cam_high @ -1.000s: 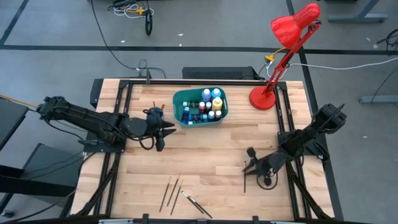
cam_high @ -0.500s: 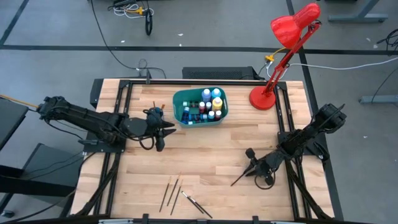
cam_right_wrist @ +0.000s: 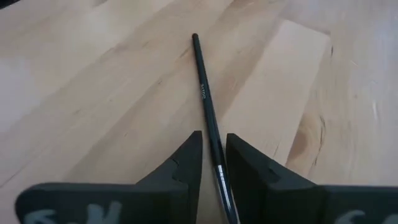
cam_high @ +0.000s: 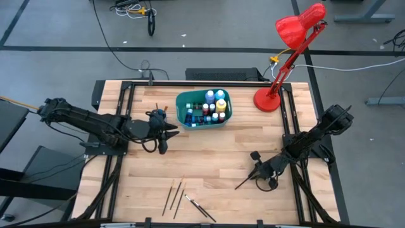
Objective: Pick & Place Paint Supplies
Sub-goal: Put the silver paint brush into the blue cup
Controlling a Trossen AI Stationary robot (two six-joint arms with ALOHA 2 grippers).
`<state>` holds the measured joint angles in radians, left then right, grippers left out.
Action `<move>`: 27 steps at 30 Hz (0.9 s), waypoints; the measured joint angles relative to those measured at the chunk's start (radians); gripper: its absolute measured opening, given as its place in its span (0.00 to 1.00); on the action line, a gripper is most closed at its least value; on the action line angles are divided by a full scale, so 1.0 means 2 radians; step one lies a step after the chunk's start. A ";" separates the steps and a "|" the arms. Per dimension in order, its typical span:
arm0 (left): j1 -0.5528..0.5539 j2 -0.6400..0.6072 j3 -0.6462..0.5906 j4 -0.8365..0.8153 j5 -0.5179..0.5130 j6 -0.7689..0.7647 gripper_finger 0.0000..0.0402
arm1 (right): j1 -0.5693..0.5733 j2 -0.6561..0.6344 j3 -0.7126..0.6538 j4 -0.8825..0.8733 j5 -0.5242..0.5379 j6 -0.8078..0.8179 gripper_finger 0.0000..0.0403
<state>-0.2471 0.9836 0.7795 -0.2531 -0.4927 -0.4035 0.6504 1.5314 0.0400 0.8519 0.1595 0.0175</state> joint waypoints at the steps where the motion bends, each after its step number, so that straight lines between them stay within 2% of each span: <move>1: 0.000 0.000 0.000 0.000 0.000 0.000 0.29 | 0.000 0.000 0.000 -0.004 0.001 0.001 0.17; 7: 0.000 0.000 0.000 0.000 0.000 -0.001 0.29 | 0.000 0.000 0.001 -0.008 0.010 -0.026 0.04; 10: 0.000 0.000 0.000 0.000 0.000 -0.001 0.29 | 0.000 0.002 -0.001 0.004 0.021 -0.032 0.02; 15: 0.000 0.000 0.000 0.005 0.000 -0.006 0.29 | -0.002 0.005 0.010 0.073 0.097 -0.083 0.02; 18: 0.000 0.000 0.000 0.017 0.001 -0.008 0.29 | -0.009 0.004 0.046 0.082 0.139 -0.174 0.02; 21: 0.000 0.000 0.000 0.024 0.006 -0.021 0.29 | -0.027 0.004 0.101 0.061 0.142 -0.316 0.02; 24: 0.000 0.000 0.000 0.023 0.032 -0.031 0.29 | -0.051 0.004 0.175 -0.009 0.143 -0.466 0.02; 27: 0.000 0.000 0.000 0.024 0.054 -0.039 0.29 | -0.078 0.004 0.263 -0.090 0.196 -0.594 0.02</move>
<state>-0.2474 0.9833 0.7792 -0.2059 -0.3841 -0.4818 0.4952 1.5390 0.5654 0.6713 0.5510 -1.1701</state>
